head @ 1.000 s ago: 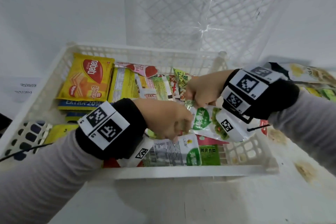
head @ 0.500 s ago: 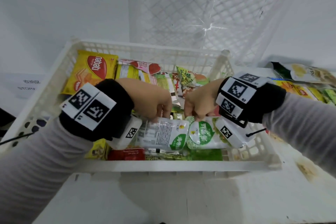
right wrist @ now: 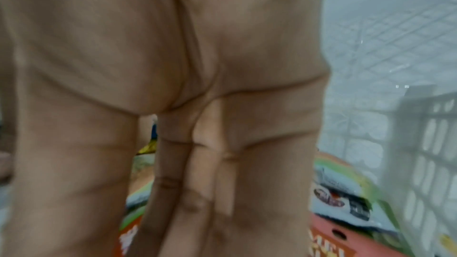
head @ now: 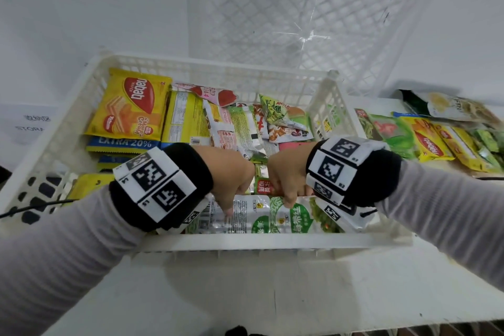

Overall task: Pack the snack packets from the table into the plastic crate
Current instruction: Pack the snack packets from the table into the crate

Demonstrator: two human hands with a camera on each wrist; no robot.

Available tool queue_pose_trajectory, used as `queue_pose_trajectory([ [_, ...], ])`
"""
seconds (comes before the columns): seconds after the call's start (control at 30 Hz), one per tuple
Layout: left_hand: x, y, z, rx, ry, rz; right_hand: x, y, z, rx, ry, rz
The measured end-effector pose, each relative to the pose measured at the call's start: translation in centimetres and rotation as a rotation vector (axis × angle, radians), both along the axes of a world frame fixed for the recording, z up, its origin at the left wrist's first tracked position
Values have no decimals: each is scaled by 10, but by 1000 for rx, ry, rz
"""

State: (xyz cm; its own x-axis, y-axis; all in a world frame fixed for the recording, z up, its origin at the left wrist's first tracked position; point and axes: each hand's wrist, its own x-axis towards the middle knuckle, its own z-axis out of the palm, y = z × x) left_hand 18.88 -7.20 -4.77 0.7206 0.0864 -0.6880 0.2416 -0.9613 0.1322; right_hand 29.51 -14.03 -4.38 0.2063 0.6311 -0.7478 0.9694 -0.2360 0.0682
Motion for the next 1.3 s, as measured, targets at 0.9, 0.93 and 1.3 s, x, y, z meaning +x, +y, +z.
queue_pose_trajectory([
  [0.9, -10, 40, 28, -283, -852, 447, 36, 30, 32, 450, 458, -353],
  [0.93, -11, 44, 28, -152, -975, 504, 38, 34, 34, 551, 510, -443],
  [1.3, -21, 66, 12, -69, -673, 801, 20, 54, -6, 664, 141, -434],
])
